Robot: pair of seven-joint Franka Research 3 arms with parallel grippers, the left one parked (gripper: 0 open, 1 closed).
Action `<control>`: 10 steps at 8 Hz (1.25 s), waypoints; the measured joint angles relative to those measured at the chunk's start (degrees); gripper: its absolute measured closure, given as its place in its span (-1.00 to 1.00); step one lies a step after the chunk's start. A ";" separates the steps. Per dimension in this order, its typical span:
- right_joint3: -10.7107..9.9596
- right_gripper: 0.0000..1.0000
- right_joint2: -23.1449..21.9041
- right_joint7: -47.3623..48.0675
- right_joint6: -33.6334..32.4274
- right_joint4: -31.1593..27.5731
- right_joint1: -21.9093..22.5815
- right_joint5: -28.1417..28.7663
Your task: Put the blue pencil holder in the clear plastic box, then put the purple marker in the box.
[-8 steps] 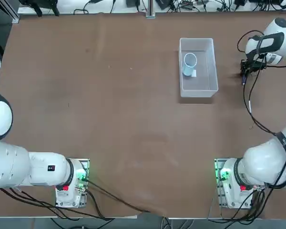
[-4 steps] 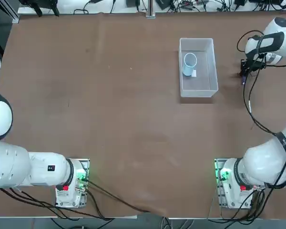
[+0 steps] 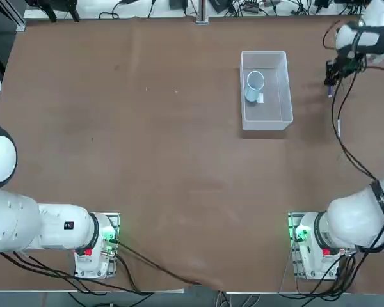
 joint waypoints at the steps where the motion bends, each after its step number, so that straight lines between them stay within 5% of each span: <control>1: 0.27 0.69 -2.09 1.87 -6.05 3.06 2.35 0.15; 3: 0.58 0.69 -4.08 9.80 -13.37 7.55 9.24 0.40; 7: 0.94 0.69 -1.26 27.35 -12.96 8.09 24.75 0.51; 10: 0.77 0.69 2.73 27.51 -12.51 7.73 25.92 0.51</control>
